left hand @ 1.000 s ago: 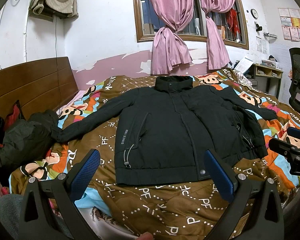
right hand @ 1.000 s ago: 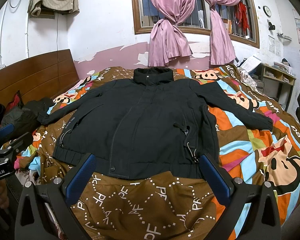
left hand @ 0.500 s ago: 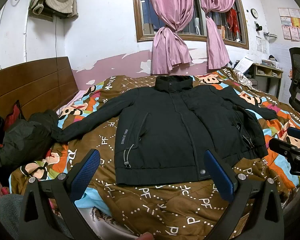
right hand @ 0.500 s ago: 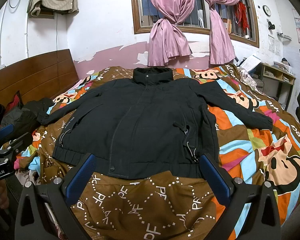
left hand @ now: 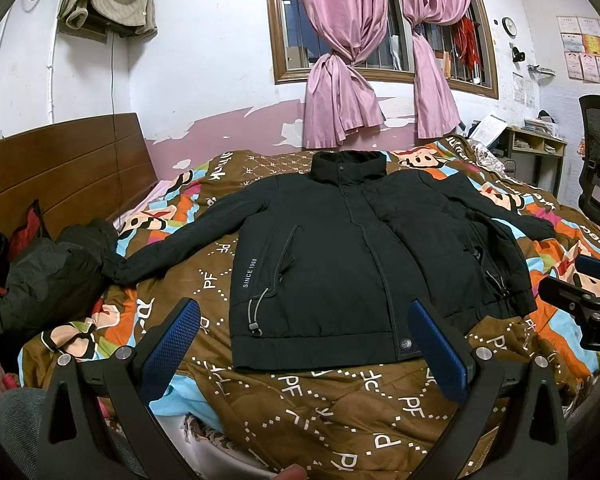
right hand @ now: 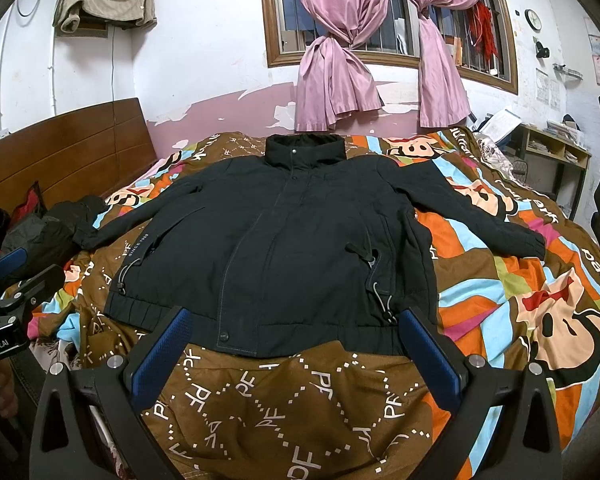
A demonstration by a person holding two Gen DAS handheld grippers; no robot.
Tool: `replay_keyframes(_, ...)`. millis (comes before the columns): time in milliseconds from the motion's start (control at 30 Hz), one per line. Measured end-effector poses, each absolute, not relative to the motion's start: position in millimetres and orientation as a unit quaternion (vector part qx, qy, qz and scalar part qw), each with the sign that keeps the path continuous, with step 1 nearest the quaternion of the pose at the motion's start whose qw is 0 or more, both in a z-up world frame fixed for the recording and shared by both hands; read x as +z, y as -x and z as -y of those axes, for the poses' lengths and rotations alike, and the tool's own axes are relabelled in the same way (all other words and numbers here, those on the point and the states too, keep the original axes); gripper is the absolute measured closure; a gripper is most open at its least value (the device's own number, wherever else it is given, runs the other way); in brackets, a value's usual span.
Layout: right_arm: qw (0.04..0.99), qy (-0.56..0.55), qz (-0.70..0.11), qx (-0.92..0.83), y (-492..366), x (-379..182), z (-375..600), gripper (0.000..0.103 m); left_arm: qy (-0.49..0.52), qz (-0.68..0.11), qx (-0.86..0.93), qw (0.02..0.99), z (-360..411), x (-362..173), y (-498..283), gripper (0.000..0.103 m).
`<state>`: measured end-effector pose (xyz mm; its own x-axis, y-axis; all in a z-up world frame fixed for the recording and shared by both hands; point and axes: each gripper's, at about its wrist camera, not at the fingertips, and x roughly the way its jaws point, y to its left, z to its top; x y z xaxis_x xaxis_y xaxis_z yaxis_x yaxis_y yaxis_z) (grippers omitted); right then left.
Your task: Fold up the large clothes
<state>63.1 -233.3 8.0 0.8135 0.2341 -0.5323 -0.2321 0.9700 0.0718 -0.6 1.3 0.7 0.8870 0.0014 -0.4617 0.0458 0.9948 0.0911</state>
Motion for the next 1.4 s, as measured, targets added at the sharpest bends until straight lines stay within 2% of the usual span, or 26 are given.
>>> replay_keyframes(1200,0.951,-0.014,-0.288,0.108,-62,6,239,0.0,-0.034,-0.249,-0.011,0.968,-8,7,2,0.001)
replay_keyframes(1400,0.95,-0.051,-0.29,0.1,-60,30,251,0.0,-0.051,-0.249,-0.005,0.967,-6,22,-1,0.001)
